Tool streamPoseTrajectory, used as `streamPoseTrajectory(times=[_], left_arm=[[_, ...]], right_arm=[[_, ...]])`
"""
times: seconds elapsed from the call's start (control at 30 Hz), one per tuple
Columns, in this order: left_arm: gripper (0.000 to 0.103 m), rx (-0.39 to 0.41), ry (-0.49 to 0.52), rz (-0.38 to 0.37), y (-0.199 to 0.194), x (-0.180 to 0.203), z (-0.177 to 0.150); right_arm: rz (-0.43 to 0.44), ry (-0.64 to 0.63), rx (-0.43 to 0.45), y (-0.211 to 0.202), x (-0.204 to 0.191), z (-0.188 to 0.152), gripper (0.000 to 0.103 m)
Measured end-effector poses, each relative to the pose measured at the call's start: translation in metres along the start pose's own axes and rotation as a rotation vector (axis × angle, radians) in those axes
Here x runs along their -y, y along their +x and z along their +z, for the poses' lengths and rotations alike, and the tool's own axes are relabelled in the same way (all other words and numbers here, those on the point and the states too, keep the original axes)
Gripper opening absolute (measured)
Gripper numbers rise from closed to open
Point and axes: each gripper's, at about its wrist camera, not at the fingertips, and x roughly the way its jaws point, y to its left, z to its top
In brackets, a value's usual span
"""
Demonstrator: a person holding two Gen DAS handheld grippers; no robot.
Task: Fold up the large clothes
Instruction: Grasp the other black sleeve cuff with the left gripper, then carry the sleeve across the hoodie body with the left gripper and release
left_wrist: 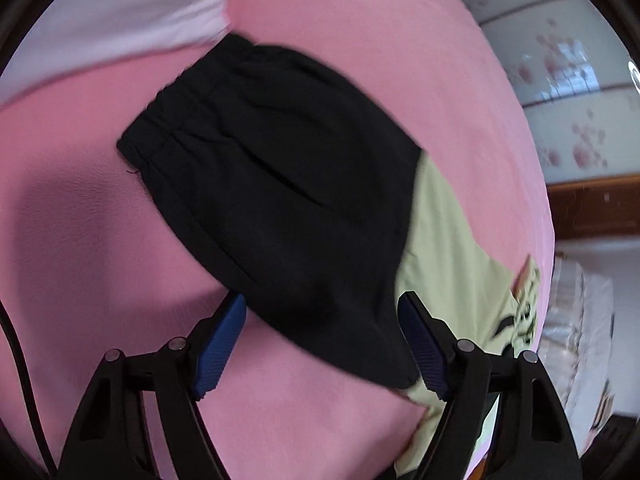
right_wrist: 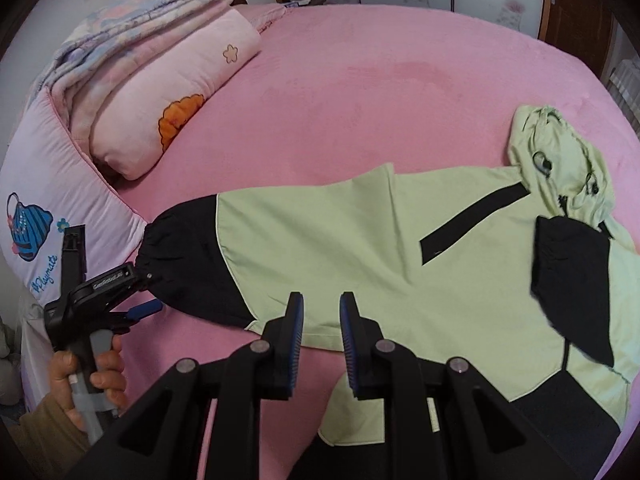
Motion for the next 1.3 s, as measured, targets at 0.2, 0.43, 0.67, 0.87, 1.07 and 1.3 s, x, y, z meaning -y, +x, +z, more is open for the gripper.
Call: streamPoseTrajectory(times=[0.2,0.43,0.67,0.87,1.07,1.3], left_arm=[[0.074,0.0,-0.084,-0.01,0.03,-0.015,0.009],[0.002,0.065,0.0,0.095,0.028,0.01,0.007],[0.002,0.217,0.278,0.055,-0.021,0.124,-0.032],[0.002,0.209,0.585,-0.117,-0.03,0.26,-0.113],[0.031,0.024,0.889,-0.083,0.049,0.361,-0.239],[0.048,-0.2,0.962,0.121,0.144,0.334,-0.316]], right_arm=[[-0.005,-0.009,-0.071,0.017,0.007,-0.018,0.018],[0.001,0.035,-0.099,0.017,0.03,-0.031,0.018],[-0.002,0.121,-0.07,0.001,0.073,-0.037,0.018],[-0.041,0.245,-0.027,-0.029,0.141,-0.054,0.018],[-0.11,0.347,0.0,-0.058,0.212,-0.085,0.018],[-0.142,0.434,-0.026,-0.069,0.277,-0.12,0.019]])
